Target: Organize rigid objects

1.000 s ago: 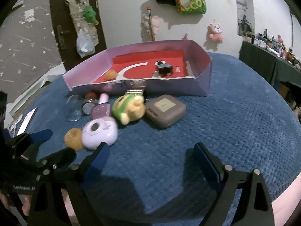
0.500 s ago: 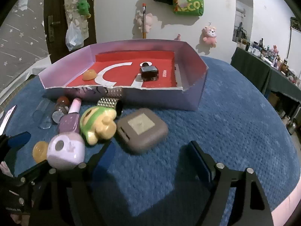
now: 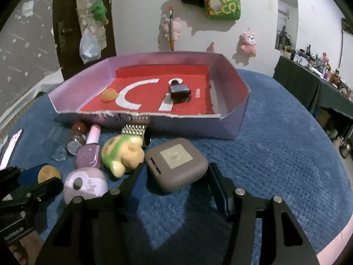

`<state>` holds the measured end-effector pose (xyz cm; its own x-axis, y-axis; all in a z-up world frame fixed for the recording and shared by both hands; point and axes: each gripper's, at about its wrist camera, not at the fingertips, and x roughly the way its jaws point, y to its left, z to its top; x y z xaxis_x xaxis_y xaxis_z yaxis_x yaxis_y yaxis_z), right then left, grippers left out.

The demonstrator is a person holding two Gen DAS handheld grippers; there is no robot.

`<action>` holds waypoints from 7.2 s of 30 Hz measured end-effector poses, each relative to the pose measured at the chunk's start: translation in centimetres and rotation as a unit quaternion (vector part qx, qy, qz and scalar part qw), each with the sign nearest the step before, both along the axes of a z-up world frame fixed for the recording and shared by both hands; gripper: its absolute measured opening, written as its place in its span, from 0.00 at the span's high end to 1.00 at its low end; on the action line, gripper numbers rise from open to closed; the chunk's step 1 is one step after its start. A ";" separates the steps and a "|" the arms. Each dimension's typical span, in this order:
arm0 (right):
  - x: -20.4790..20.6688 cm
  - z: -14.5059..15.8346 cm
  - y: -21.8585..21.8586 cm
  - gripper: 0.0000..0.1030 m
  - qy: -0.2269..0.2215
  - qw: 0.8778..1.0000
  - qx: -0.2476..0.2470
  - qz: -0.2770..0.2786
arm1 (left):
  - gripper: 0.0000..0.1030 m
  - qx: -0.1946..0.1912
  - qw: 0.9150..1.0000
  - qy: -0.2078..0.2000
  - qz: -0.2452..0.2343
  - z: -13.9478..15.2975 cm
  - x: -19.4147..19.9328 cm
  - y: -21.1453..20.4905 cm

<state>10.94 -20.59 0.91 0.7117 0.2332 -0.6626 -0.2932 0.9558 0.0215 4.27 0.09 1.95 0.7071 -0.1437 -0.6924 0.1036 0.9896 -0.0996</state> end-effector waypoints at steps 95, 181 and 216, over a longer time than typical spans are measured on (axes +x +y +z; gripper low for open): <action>1.2 -0.1 2.7 0.54 0.074 0.987 0.126 0.072 | 0.66 0.042 0.999 -0.009 0.017 -1.0 1.2 0.3; 13.3 1.1 4.1 0.54 0.128 0.987 0.069 0.063 | 0.66 0.019 0.995 0.093 -0.005 1.1 19.0 1.0; 14.3 0.8 3.7 0.54 0.105 0.993 0.046 0.031 | 0.65 0.015 0.987 0.159 0.010 1.0 22.6 2.1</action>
<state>25.29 -16.88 1.74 0.5420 0.3376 -0.7696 -0.3303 0.9277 0.1743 26.83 2.18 2.99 0.4565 -0.1076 -0.8832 0.0528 0.9942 -0.0938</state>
